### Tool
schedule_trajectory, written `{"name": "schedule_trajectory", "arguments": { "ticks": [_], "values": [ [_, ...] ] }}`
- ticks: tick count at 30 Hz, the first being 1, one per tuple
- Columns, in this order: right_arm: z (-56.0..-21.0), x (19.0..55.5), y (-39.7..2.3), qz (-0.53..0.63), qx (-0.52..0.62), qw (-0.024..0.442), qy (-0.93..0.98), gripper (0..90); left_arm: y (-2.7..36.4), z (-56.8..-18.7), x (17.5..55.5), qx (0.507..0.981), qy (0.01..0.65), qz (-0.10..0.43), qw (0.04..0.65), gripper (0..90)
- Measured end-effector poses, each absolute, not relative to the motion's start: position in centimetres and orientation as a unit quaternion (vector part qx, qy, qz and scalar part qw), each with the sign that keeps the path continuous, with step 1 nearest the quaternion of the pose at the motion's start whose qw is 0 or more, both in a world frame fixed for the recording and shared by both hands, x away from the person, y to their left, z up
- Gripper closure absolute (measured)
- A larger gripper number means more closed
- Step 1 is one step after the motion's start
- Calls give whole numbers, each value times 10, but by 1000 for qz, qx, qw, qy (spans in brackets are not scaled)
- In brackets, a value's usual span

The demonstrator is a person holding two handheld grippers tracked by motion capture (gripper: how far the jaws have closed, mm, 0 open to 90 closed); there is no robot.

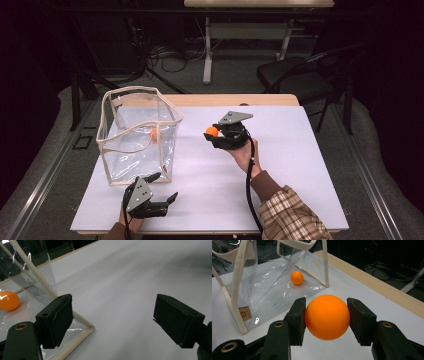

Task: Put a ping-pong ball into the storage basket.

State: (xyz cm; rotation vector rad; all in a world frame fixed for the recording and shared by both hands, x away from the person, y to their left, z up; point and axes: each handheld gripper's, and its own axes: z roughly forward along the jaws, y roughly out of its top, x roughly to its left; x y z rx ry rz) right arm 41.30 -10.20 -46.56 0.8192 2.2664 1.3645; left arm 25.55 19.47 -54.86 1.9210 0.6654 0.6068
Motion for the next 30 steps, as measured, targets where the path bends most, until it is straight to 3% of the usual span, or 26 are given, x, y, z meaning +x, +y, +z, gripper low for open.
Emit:
{"name": "schedule_trajectory", "arguments": {
  "ticks": [30],
  "values": [
    [-441, 423, -91, 491, 280, 191, 802, 508, 195, -548, 256, 790, 274, 249, 489, 160]
  ]
}}
